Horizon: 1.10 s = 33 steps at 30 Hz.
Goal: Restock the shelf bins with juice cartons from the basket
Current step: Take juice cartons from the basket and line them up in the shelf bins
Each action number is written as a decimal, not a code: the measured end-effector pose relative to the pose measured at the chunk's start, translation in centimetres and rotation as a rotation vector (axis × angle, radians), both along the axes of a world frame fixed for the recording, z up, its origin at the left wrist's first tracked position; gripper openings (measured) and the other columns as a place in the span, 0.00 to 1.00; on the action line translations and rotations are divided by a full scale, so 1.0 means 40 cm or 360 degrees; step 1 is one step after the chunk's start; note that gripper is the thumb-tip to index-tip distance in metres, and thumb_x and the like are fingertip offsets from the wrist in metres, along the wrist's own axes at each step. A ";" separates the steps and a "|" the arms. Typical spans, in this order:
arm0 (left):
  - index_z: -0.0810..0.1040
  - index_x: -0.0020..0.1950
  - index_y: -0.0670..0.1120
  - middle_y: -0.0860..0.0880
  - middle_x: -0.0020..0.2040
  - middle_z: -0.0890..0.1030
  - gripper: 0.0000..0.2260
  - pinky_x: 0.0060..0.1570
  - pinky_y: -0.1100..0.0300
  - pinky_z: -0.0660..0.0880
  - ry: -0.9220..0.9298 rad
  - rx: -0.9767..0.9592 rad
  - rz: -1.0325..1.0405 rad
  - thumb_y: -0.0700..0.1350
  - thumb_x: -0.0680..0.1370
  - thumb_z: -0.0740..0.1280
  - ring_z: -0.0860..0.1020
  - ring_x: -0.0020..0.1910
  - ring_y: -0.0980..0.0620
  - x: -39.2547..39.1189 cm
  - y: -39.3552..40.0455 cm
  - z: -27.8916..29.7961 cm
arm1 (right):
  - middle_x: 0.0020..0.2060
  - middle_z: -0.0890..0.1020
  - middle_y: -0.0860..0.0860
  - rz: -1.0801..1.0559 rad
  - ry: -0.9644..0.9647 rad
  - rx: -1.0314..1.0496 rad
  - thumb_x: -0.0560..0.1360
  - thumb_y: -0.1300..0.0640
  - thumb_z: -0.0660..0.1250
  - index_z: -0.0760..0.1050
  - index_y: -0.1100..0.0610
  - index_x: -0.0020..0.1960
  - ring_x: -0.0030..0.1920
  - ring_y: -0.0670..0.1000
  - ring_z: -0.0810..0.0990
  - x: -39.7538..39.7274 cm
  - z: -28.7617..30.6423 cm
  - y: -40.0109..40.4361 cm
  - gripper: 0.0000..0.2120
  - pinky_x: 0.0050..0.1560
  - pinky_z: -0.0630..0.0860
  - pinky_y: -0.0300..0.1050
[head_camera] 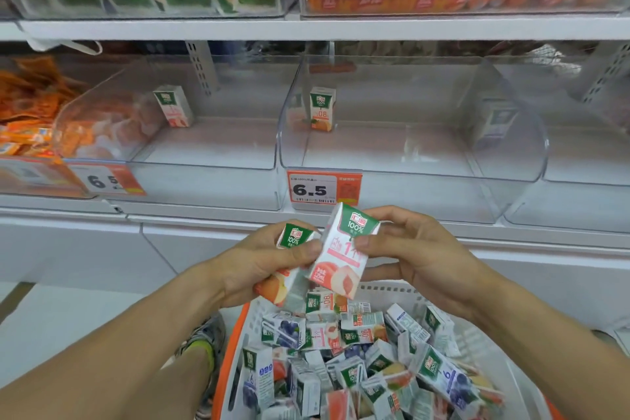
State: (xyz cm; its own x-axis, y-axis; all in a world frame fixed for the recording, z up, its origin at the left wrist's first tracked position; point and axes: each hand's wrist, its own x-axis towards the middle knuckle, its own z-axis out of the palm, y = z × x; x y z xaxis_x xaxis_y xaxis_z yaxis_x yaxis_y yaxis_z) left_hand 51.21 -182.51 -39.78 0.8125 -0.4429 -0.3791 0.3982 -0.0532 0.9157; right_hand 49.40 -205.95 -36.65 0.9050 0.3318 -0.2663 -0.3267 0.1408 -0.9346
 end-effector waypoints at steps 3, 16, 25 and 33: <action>0.77 0.57 0.40 0.36 0.53 0.83 0.25 0.48 0.47 0.80 -0.0009 0.0009 -0.0021 0.43 0.63 0.80 0.82 0.50 0.41 -0.008 0.014 0.012 | 0.53 0.82 0.65 0.0006 0.0017 -0.0103 0.65 0.59 0.76 0.78 0.65 0.56 0.48 0.58 0.85 -0.014 -0.009 0.026 0.21 0.43 0.83 0.51; 0.76 0.52 0.37 0.40 0.40 0.80 0.16 0.48 0.40 0.79 0.0017 -0.0030 0.1075 0.51 0.79 0.68 0.78 0.35 0.45 -0.032 0.191 -0.002 | 0.48 0.84 0.51 -0.0523 -0.1250 -0.0312 0.66 0.60 0.80 0.79 0.56 0.52 0.49 0.46 0.83 0.046 0.144 0.329 0.17 0.50 0.79 0.39; 0.78 0.51 0.35 0.41 0.41 0.82 0.16 0.50 0.47 0.79 -0.0013 -0.0117 0.1268 0.49 0.79 0.69 0.81 0.39 0.44 -0.004 0.320 -0.037 | 0.46 0.83 0.50 -0.0269 -0.1124 -0.0922 0.64 0.52 0.82 0.82 0.56 0.53 0.46 0.46 0.81 0.501 0.149 0.729 0.21 0.50 0.77 0.38; 0.78 0.56 0.41 0.45 0.45 0.86 0.15 0.42 0.59 0.81 -0.0113 0.0160 0.1108 0.50 0.76 0.72 0.84 0.40 0.52 0.006 0.427 -0.115 | 0.66 0.76 0.53 0.0082 -0.0891 -0.1598 0.68 0.49 0.79 0.71 0.57 0.69 0.67 0.53 0.74 0.792 0.026 0.957 0.34 0.69 0.71 0.45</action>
State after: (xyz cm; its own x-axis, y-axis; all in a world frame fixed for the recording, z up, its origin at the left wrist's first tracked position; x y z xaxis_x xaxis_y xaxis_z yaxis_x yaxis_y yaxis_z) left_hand 51.46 -165.43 -44.36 0.9185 0.2230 -0.3267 0.3101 0.1068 0.9447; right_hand 81.08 -167.67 -35.62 0.9714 0.2374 0.0038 0.1860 -0.7508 -0.6338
